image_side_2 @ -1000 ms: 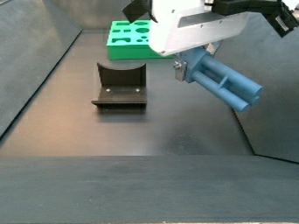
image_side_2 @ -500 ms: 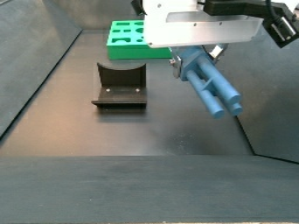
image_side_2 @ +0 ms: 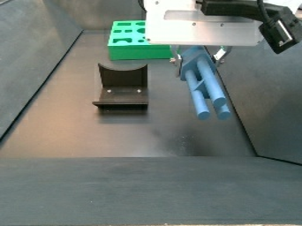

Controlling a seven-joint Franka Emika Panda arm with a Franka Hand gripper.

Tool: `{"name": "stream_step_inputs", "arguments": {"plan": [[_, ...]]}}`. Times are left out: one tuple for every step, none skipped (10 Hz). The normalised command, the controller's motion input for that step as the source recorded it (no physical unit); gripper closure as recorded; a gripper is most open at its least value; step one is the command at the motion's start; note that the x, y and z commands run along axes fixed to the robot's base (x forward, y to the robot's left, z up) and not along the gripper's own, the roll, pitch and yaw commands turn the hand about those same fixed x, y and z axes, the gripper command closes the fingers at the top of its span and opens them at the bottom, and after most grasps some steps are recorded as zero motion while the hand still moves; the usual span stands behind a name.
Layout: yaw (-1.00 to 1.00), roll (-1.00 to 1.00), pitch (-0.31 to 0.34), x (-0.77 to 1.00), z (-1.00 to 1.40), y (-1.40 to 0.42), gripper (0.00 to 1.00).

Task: Pick up the 3 prong object. Move up. Rotate the 3 prong object. Place the 3 prong object on the fixture. Regrasp the 3 prong object. Move to above the board. Insert the 3 prong object.
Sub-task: Rotate the 3 prong object.

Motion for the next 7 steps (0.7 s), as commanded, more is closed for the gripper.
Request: {"name": "stream_step_inputs", "arguments": {"plan": [[0.03, 0.00, -0.004, 0.00, -1.00, 0.00, 1.00], [0.03, -0.01, -0.016, 0.02, -1.00, 0.00, 1.00], [0.03, -0.02, -0.019, 0.03, -1.00, 0.00, 1.00], [0.02, -0.03, -0.020, 0.04, -1.00, 0.00, 1.00], [0.02, -0.04, -0.021, 0.05, -0.90, 0.00, 1.00], [0.01, -0.05, -0.020, 0.04, -0.71, 0.01, 1.00], [0.01, -0.06, -0.024, 0.04, -0.61, 0.01, 1.00]]}}
